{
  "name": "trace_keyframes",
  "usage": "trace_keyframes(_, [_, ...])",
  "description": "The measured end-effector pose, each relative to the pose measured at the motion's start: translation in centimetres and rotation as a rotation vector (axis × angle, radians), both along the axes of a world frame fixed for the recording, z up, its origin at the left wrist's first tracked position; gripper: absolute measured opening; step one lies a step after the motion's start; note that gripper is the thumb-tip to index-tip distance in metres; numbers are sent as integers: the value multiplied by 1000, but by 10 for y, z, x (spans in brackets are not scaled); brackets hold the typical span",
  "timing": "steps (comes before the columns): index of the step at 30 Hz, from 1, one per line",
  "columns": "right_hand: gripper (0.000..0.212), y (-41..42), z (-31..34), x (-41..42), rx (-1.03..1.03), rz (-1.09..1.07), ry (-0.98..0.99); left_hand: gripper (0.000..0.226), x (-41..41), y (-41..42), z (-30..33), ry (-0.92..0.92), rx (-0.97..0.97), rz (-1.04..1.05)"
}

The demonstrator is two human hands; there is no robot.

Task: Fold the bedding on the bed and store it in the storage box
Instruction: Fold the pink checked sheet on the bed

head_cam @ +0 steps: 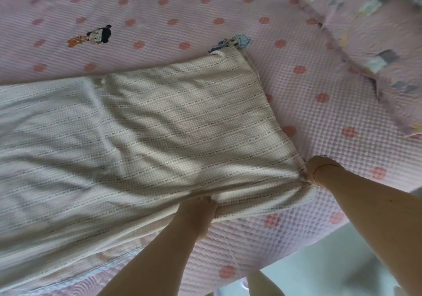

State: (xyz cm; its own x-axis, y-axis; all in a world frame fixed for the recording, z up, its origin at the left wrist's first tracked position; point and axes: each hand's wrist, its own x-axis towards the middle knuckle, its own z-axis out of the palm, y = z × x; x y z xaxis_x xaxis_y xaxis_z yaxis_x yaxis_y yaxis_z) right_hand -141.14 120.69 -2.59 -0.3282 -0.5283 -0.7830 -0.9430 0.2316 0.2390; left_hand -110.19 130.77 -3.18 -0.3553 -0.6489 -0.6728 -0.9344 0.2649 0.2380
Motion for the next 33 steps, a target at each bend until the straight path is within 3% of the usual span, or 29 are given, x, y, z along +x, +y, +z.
trace_keyframes(4, [45,-7,0,22,77,127,-77,13,5,2,2,-58,36,-33])
trace_keyframes(5, [39,-7,-8,24,49,65,-127,11,7,1,3,-34,86,-18])
trace_keyframes(7, [26,-6,-26,21,-61,-323,-241,4,13,-1,4,82,208,90])
trace_keyframes(9, [40,-1,-35,3,53,47,-33,3,19,-6,11,190,214,294])
trace_keyframes(10, [44,-2,-38,-2,80,191,70,9,24,-8,11,202,109,359])
trace_keyframes(11, [45,-2,-39,-9,13,182,130,18,27,-8,11,170,-16,362])
trace_keyframes(13, [44,5,-28,-4,-66,60,148,33,32,-4,10,81,-134,259])
trace_keyframes(16, [40,9,-14,18,-256,-77,192,28,34,12,3,-7,-185,35])
trace_keyframes(18, [40,11,-5,31,-439,-63,195,24,36,19,3,2,-265,-35])
trace_keyframes(20, [30,13,5,48,-556,33,47,31,41,19,1,68,-334,-111])
trace_keyframes(23, [20,22,11,80,-293,211,-369,31,50,19,-3,136,-334,-126])
trace_keyframes(26, [33,39,13,118,-41,365,-570,29,60,17,-4,121,-302,-72])
trace_keyframes(28, [33,50,3,140,-10,456,-588,24,64,16,-5,99,-272,-73])
trace_keyframes(31, [17,62,-15,166,-16,598,-541,14,64,18,-3,92,-216,-15])
trace_keyframes(33, [23,62,-17,170,3,623,-514,10,65,14,-3,123,-209,80])
